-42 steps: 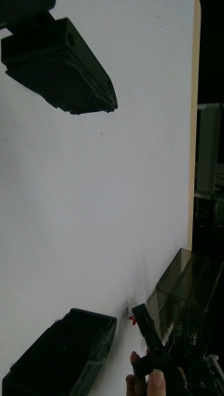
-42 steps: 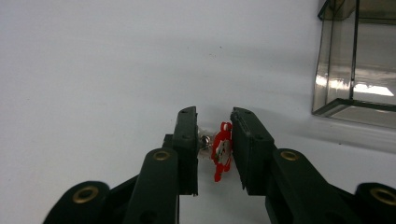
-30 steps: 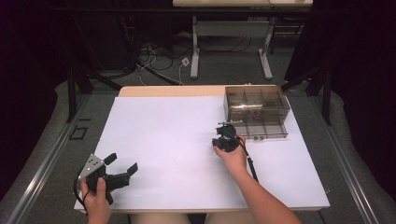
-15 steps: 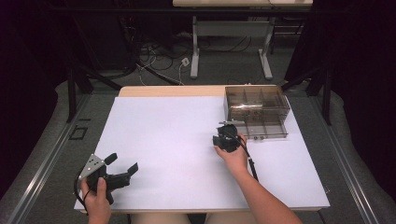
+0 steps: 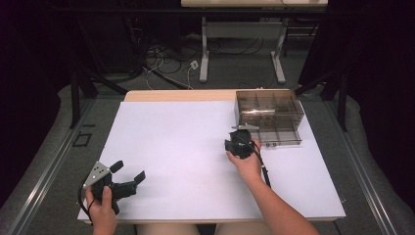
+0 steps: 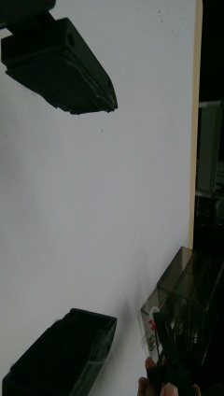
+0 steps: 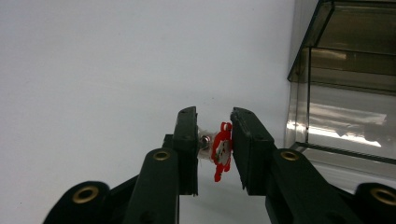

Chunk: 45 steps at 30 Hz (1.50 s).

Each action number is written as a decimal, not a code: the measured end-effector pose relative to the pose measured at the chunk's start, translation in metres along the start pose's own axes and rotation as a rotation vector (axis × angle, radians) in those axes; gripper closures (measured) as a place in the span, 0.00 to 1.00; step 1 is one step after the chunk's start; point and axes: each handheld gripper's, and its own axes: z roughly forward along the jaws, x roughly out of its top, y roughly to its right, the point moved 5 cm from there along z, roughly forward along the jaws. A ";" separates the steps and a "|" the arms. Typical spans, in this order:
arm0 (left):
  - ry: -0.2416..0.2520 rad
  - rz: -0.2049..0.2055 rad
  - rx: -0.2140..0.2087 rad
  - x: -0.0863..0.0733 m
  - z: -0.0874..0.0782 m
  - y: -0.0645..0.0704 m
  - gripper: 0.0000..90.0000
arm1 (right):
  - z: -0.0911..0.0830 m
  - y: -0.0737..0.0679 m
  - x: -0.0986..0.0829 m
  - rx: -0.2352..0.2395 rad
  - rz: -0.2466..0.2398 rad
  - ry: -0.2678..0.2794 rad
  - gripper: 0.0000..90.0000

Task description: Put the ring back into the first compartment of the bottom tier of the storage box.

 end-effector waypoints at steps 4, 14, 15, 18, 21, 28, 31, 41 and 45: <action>0.001 -0.001 0.001 0.000 0.000 0.000 0.00 | -0.003 0.001 0.001 0.002 0.001 0.004 0.80; 0.000 0.000 0.001 0.000 0.000 0.000 0.00 | -0.008 0.008 0.003 0.003 0.003 0.012 0.80; 0.000 -0.001 0.001 0.000 0.000 0.000 0.00 | -0.009 0.009 0.003 0.003 0.001 0.013 0.80; 0.000 -0.001 0.001 0.000 0.000 0.000 0.00 | -0.010 0.012 0.004 0.000 0.000 0.015 0.80; 0.000 -0.001 0.002 0.000 0.000 0.000 0.00 | -0.012 0.015 0.004 -0.005 0.006 0.017 0.80; -0.001 0.000 0.001 0.000 0.000 0.000 0.00 | -0.013 0.022 0.005 -0.010 0.012 0.021 0.80; -0.001 0.001 0.000 0.000 0.000 0.000 0.00 | -0.014 0.026 0.004 -0.015 0.017 0.020 0.80; -0.003 0.002 0.000 0.000 0.001 0.001 0.00 | -0.018 0.041 0.004 -0.035 0.026 0.022 0.80; -0.003 0.002 0.001 0.000 0.001 0.001 0.00 | -0.020 0.048 0.005 -0.043 0.041 0.028 0.80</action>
